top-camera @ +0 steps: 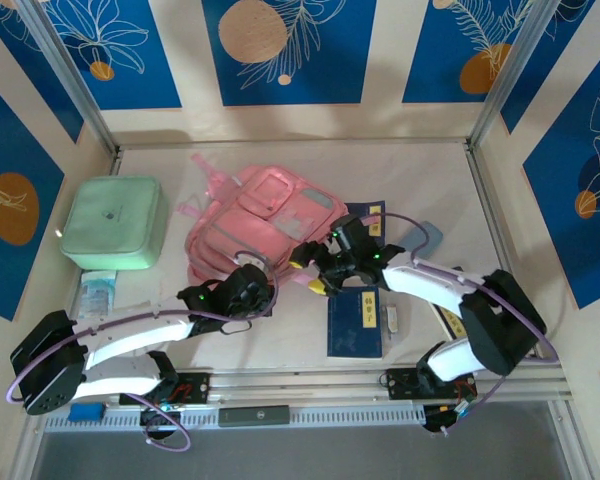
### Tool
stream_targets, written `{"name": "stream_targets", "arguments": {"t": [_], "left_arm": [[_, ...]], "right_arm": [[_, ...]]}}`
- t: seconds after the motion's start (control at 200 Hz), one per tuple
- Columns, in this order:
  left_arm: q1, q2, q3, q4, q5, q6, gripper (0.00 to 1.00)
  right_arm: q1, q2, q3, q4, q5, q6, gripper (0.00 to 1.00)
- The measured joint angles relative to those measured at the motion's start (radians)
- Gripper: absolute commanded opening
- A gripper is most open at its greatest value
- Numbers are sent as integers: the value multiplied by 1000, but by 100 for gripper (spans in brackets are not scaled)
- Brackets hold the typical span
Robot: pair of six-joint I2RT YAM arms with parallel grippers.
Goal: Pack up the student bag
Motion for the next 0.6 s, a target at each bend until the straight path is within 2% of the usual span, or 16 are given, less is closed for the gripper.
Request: {"name": "stream_targets", "arguments": {"t": [0.08,0.2,0.255,0.335,0.51,0.6], "left_arm": [[0,4,0,2,6,0,0],[0,11,0,6,8,0,0],[0,14,0,6,13,0,0],[0,17,2,6,18,0,0],[2,17,9,15,35,0,0],[2,4,9,13,35,0,0]], "right_arm": [[29,54,2,60,35,42,66],[52,107,21,93,81,74,42],[52,118,34,98,94,62,28],[51,121,43,97,110,58,16],[33,121,55,67,108,-7,4],[10,117,76,23,99,-61,1]]}}
